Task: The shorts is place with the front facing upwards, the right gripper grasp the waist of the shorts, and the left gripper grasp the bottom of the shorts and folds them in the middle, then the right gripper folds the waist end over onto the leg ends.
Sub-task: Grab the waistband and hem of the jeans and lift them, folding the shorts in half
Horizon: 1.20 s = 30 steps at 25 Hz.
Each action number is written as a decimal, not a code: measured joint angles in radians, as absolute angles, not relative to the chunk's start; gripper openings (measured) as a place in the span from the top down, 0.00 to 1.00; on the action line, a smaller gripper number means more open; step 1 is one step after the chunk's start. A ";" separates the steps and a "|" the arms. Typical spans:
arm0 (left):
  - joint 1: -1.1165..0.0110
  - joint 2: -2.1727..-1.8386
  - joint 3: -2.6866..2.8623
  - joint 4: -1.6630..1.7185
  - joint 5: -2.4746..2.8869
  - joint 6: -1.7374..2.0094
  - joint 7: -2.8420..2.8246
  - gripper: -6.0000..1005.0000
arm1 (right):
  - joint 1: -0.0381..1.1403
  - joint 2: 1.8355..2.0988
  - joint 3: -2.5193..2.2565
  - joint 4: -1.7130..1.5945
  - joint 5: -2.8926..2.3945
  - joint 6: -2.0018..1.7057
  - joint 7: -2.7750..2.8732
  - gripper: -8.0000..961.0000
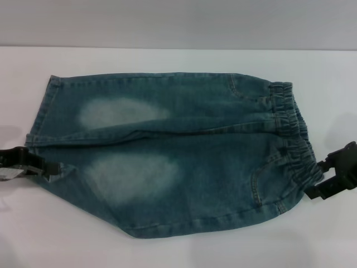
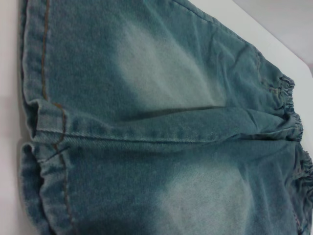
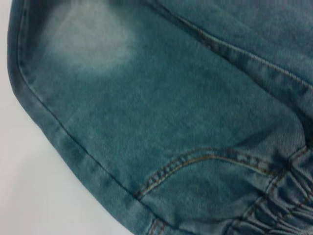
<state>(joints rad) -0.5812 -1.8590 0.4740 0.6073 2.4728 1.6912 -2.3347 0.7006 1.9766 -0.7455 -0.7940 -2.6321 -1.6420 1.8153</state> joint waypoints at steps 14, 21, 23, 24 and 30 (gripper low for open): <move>-0.582 -1.859 0.474 0.607 2.473 1.690 -2.335 0.87 | 0.690 1.978 -0.752 -0.813 -2.627 -1.636 1.780 0.29; -0.590 -1.858 0.474 0.607 2.472 1.689 -2.335 0.87 | 0.696 1.978 -0.754 -0.808 -2.627 -1.629 1.780 0.50; -0.590 -1.858 0.474 0.607 2.471 1.689 -2.335 0.87 | 0.696 1.979 -0.756 -0.807 -2.628 -1.625 1.779 0.57; -0.590 -1.858 0.474 0.607 2.470 1.689 -2.335 0.87 | 0.697 1.980 -0.756 -0.807 -2.629 -1.624 1.778 0.60; -0.591 -1.857 0.471 0.607 2.468 1.687 -2.335 0.86 | 0.698 1.980 -0.769 -0.807 -2.632 -1.623 1.771 0.83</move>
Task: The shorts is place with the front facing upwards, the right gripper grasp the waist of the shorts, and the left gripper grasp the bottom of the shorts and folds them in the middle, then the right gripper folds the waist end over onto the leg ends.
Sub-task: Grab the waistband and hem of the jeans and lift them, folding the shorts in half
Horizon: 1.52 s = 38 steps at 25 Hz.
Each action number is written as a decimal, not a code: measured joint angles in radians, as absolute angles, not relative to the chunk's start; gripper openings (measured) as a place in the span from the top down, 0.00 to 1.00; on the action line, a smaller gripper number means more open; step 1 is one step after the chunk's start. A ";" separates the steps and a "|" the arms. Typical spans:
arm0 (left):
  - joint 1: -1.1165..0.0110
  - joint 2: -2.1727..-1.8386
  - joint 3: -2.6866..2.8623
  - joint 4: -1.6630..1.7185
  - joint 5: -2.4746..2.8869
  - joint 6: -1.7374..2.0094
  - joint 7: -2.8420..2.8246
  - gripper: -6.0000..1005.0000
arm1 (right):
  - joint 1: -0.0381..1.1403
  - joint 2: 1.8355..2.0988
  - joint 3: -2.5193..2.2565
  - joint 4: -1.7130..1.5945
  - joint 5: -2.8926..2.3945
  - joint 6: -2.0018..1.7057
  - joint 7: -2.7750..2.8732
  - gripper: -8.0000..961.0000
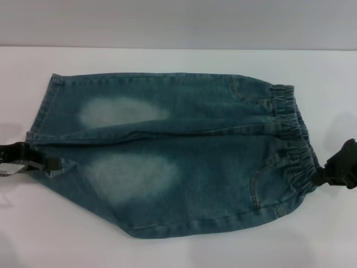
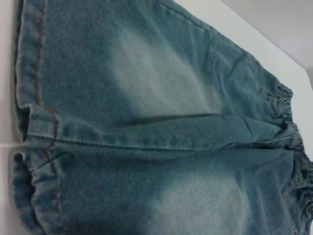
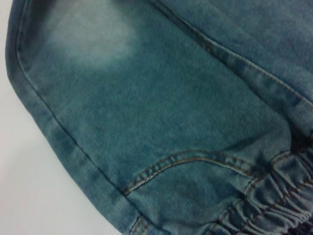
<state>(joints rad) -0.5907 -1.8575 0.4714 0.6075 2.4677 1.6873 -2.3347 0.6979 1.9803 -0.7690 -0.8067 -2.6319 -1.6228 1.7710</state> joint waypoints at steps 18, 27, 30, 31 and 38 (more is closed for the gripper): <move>-0.585 -1.856 0.460 0.603 2.303 1.625 -2.333 0.86 | 0.629 1.979 -0.687 -0.809 -2.466 -1.623 1.772 0.99; -0.582 -1.861 0.459 0.603 2.181 1.518 -2.298 0.85 | 0.522 1.984 -0.635 -0.793 -2.210 -1.590 1.766 0.99; -0.579 -1.869 0.459 0.603 2.155 1.479 -2.283 0.85 | 0.493 1.989 -0.624 -0.742 -2.117 -1.560 1.750 0.99; -0.578 -1.876 0.459 0.604 2.138 1.459 -2.270 0.85 | 0.488 1.987 -0.622 -0.697 -2.091 -1.526 1.744 0.99; -0.578 -1.899 0.459 0.610 2.074 1.391 -2.219 0.85 | 0.480 1.997 -0.600 -0.652 -2.081 -1.399 1.731 0.99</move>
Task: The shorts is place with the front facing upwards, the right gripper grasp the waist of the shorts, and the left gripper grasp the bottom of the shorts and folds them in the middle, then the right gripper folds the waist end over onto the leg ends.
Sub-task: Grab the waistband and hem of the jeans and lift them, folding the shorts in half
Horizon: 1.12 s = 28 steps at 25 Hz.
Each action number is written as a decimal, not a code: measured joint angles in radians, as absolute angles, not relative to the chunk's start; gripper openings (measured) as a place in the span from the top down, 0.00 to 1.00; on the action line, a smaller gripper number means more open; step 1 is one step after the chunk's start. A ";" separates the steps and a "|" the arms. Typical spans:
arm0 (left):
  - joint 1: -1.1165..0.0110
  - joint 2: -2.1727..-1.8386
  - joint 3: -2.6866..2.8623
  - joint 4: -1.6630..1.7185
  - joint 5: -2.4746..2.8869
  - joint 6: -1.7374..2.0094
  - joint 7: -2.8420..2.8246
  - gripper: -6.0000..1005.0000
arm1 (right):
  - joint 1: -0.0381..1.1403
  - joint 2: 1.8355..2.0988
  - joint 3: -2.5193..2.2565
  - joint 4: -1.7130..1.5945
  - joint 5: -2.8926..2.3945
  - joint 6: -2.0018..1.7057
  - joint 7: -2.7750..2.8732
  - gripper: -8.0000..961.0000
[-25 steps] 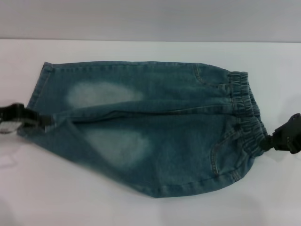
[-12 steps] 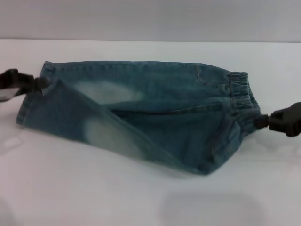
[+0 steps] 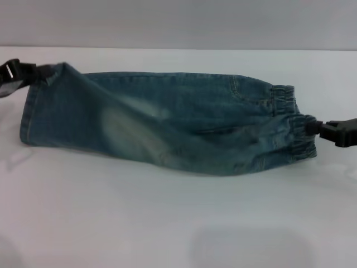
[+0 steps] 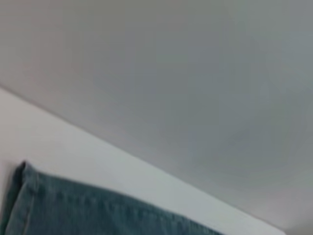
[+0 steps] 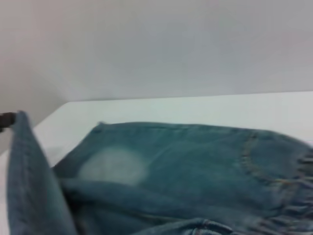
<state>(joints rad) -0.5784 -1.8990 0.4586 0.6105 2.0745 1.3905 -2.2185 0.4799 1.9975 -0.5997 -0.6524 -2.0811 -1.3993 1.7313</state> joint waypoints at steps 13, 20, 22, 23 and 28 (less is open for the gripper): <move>-0.589 -1.969 0.471 0.683 2.057 1.218 -2.109 0.84 | 0.504 2.029 -0.575 -0.625 -2.038 -1.183 1.719 0.99; -0.592 -1.980 0.496 0.687 2.063 1.154 -2.077 0.84 | 0.535 2.040 -0.575 -0.550 -1.947 -1.064 1.652 0.99; -0.592 -1.983 0.514 0.687 2.065 1.128 -2.069 0.83 | 0.537 2.042 -0.575 -0.537 -1.909 -1.058 1.632 0.99; -0.592 -1.984 0.523 0.687 2.065 1.119 -2.066 0.83 | 0.537 2.044 -0.576 -0.535 -1.887 -1.058 1.624 0.99; -0.588 -1.991 0.581 0.687 2.066 1.063 -2.056 0.83 | 0.541 2.052 -0.578 -0.534 -1.843 -1.058 1.593 0.99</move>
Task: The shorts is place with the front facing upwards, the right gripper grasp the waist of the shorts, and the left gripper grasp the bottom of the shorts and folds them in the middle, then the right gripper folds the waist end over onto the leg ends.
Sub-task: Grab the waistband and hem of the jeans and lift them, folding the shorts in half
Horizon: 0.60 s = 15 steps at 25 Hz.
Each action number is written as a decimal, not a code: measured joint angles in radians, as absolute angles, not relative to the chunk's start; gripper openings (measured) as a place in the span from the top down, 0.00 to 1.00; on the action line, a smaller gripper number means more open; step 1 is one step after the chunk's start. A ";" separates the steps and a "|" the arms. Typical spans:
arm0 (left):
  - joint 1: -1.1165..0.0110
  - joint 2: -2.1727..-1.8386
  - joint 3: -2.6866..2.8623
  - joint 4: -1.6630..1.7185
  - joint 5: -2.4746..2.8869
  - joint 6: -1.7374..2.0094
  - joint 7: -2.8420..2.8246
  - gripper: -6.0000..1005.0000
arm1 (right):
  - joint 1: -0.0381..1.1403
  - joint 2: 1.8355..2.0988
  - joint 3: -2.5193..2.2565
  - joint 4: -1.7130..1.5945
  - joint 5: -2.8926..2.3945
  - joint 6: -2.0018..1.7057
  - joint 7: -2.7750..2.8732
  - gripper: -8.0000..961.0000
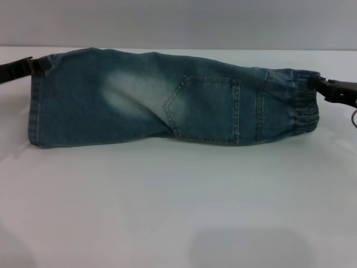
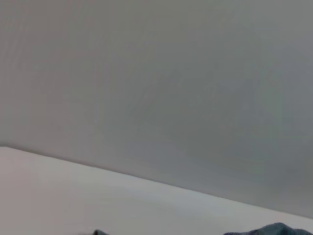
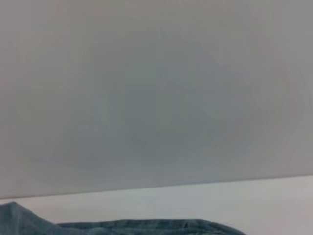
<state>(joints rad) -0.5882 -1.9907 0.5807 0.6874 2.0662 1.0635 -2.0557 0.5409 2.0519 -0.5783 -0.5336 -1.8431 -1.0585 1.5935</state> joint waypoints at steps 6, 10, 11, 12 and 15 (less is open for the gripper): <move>-0.587 -1.996 0.592 0.688 2.066 1.022 -2.036 0.83 | 0.564 2.065 -0.576 -0.530 -1.825 -1.035 1.571 0.99; -0.590 -2.000 0.605 0.689 2.069 0.981 -2.026 0.83 | 0.579 2.065 -0.585 -0.525 -1.794 -0.998 1.543 0.99; -0.590 -2.000 0.605 0.689 2.069 0.981 -2.026 0.83 | 0.582 2.065 -0.585 -0.525 -1.794 -0.986 1.540 0.99; -0.590 -2.001 0.613 0.689 2.071 0.971 -2.026 0.83 | 0.586 2.065 -0.585 -0.525 -1.794 -0.974 1.537 0.99; -0.590 -2.003 0.639 0.689 2.071 0.945 -2.026 0.82 | 0.596 2.065 -0.586 -0.522 -1.794 -0.949 1.533 0.99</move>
